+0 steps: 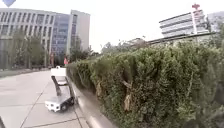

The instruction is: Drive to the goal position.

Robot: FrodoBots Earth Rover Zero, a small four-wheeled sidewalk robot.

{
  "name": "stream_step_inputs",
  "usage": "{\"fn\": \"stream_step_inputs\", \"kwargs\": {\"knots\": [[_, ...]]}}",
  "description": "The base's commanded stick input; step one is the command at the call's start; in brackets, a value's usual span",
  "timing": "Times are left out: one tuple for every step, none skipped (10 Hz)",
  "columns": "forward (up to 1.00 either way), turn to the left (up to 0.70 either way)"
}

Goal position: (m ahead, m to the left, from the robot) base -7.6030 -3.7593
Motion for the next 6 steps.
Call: {"fn": "stream_step_inputs", "kwargs": {"knots": [[0.05, 0.0], [0.05, 0.0], [0.05, 0.0], [0.05, 0.0], [0.05, 0.0], [0.05, 0.0]]}}
